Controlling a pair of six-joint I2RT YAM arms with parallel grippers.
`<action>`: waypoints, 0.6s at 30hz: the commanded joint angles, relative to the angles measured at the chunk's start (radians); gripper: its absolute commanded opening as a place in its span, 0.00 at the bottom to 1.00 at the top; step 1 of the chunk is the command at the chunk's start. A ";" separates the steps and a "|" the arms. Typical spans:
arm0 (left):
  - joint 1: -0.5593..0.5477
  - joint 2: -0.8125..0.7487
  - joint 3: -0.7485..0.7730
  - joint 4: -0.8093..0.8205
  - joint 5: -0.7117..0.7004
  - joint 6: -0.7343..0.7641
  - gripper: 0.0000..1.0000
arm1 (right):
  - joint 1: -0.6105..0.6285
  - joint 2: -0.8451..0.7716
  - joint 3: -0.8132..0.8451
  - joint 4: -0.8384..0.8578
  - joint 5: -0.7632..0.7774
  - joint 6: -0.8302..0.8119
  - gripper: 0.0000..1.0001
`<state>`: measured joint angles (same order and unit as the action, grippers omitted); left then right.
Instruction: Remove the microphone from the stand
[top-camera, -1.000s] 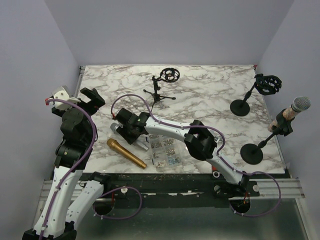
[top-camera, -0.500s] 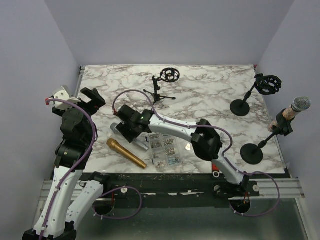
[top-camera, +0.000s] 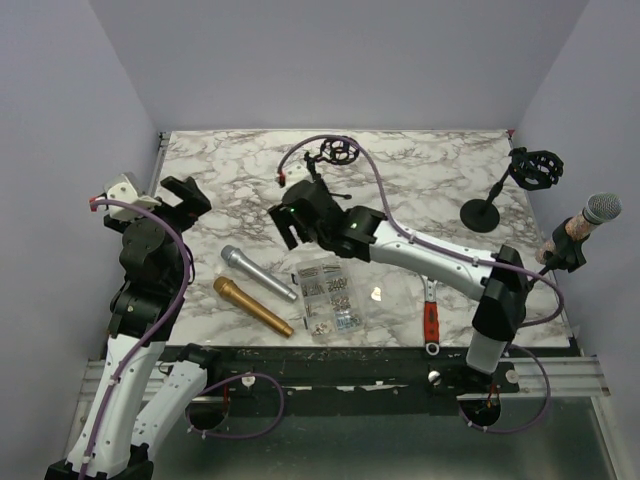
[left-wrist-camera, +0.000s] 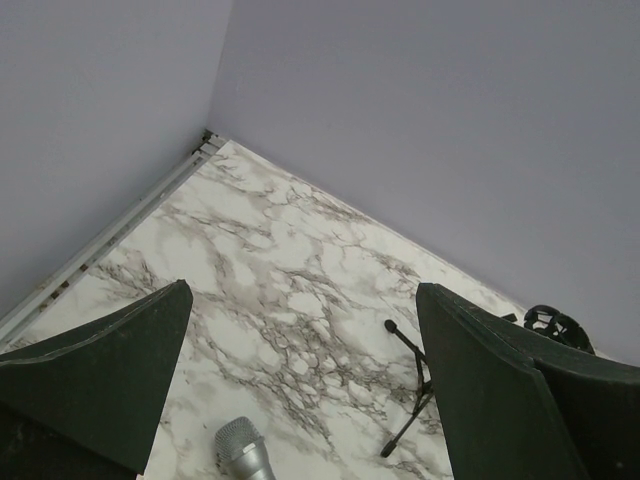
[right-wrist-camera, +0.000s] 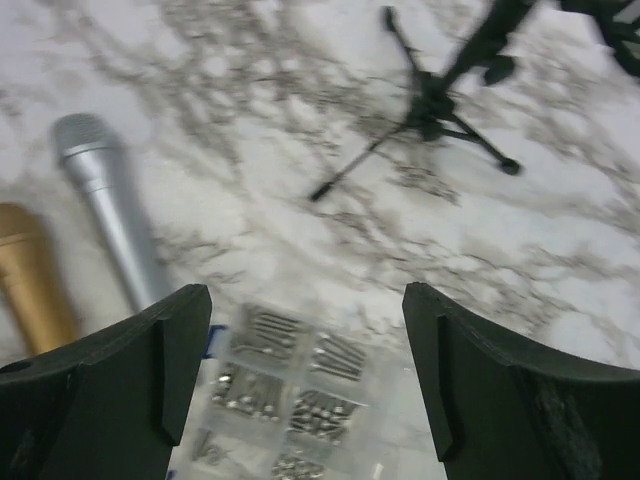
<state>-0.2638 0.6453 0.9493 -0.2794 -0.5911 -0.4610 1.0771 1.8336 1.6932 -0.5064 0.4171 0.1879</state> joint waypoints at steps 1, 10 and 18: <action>0.000 -0.006 -0.010 0.006 0.037 -0.016 0.98 | -0.151 -0.140 -0.129 0.032 0.289 0.016 0.86; -0.005 0.016 -0.008 0.002 0.067 -0.033 0.98 | -0.546 -0.415 -0.330 0.131 0.492 -0.026 0.95; -0.009 0.037 -0.001 -0.006 0.100 -0.044 0.98 | -0.767 -0.384 -0.150 0.078 0.541 -0.097 0.95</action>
<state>-0.2653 0.6769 0.9493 -0.2798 -0.5243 -0.4946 0.3676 1.4361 1.4868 -0.4229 0.9012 0.1364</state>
